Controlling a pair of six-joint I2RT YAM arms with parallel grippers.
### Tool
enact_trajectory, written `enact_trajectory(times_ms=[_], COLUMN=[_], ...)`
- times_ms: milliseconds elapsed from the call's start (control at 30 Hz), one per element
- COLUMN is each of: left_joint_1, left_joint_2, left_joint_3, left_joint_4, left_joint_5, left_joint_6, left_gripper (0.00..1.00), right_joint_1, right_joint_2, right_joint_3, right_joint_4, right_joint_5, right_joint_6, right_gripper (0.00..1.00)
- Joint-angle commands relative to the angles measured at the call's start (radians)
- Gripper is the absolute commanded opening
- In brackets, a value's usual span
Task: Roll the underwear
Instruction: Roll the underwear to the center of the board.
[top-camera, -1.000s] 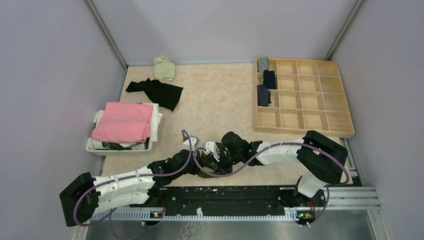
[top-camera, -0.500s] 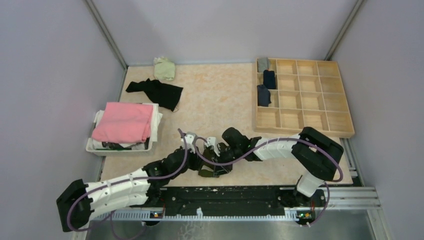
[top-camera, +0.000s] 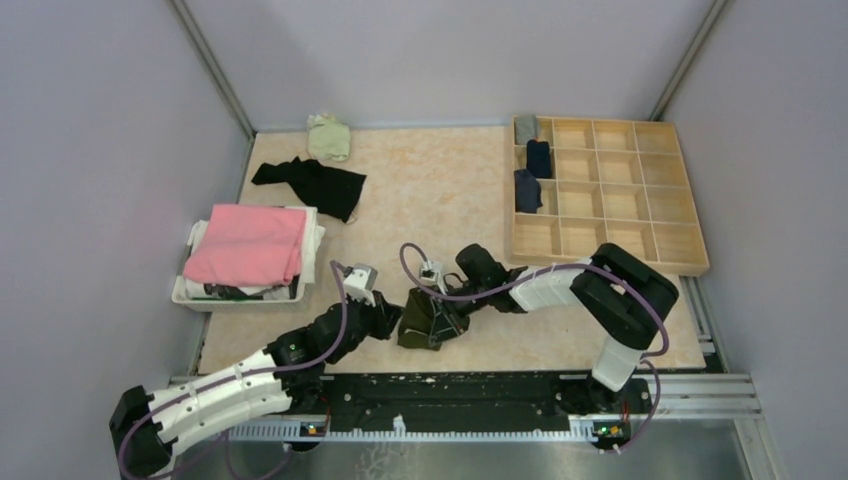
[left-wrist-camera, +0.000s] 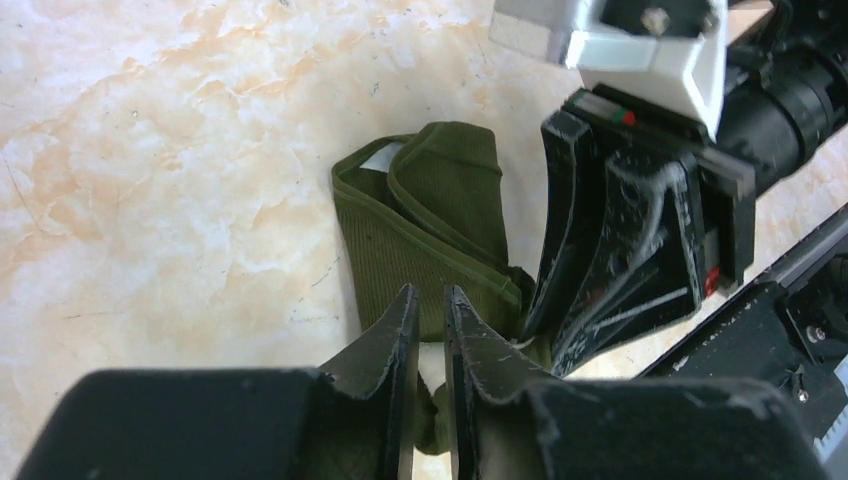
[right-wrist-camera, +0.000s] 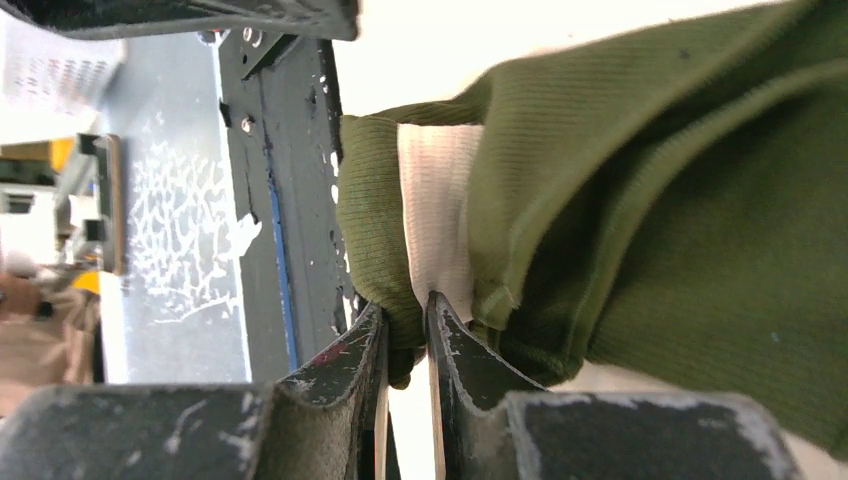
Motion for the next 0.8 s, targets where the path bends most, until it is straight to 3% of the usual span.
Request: enact_trajectory(times_ms=[0, 233, 767], left_joint_1=[0.0, 0.0, 0.0], left_joint_2=[-0.001, 0.01, 0.144], left_joint_3=[-0.013, -0.02, 0.013], left_joint_4=[0.005, 0.032, 0.184], left_joint_5=[0.031, 0.056, 0.302], left_joint_6=[0.014, 0.061, 0.139], left_gripper=[0.2, 0.18, 0.13], right_joint_1=[-0.062, -0.112, -0.116], right_joint_2=[0.039, 0.093, 0.13], right_joint_3=[-0.016, 0.024, 0.175], right_joint_4=[0.064, 0.036, -0.24], right_joint_5=[-0.041, -0.057, 0.031], right_joint_6=[0.108, 0.217, 0.21], right_gripper=[0.0, 0.0, 0.0])
